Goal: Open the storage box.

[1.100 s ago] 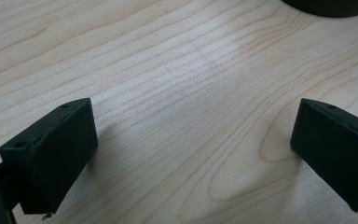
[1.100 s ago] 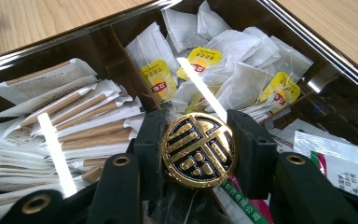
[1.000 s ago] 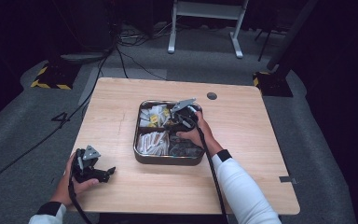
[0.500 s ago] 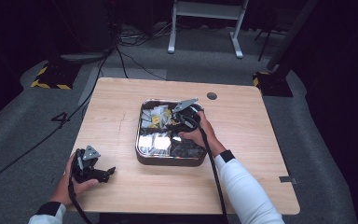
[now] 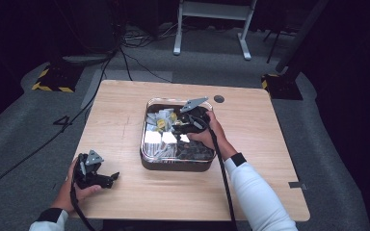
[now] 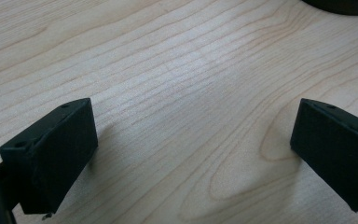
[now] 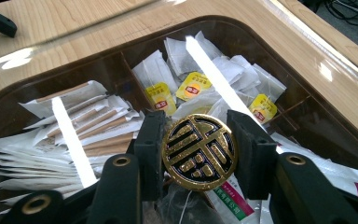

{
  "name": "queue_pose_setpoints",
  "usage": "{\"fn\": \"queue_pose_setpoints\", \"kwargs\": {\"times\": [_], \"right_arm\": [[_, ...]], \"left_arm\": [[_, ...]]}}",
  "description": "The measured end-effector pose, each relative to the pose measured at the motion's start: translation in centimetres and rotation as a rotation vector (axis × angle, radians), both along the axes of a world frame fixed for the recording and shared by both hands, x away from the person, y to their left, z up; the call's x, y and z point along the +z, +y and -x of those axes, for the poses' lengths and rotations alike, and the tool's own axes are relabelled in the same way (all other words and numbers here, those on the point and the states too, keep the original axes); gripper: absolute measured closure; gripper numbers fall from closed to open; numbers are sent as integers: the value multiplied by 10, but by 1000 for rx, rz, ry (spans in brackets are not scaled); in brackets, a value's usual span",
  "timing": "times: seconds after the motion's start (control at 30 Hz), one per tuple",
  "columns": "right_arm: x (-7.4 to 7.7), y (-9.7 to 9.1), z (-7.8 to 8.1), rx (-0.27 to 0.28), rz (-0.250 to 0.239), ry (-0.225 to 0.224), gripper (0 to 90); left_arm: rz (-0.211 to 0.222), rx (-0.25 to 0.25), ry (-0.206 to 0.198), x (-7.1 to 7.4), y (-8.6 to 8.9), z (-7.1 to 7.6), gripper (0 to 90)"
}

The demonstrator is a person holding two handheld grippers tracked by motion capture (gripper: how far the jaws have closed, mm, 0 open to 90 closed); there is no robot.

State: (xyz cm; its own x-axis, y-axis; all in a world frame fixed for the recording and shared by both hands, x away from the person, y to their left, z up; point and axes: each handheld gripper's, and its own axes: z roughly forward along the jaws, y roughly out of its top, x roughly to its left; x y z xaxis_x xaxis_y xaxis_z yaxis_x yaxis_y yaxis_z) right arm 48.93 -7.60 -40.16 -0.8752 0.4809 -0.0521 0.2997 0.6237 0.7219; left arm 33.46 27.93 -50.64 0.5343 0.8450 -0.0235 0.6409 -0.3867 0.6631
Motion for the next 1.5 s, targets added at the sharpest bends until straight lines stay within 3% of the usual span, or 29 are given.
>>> {"fn": "queue_pose_setpoints", "kwargs": {"times": [0.57,1.23,1.5], "right_arm": [[18,-18,-1,-30,-17,-28,594],[44,-72,3,-83,-20,-71,593],[46,-92,3,-108,-16,-74,592]], "left_arm": [[-2,-8,0,0,1,0,8],[-3,-5,-5,0,2,0,8],[-3,-6,-3,0,2,0,8]]}}
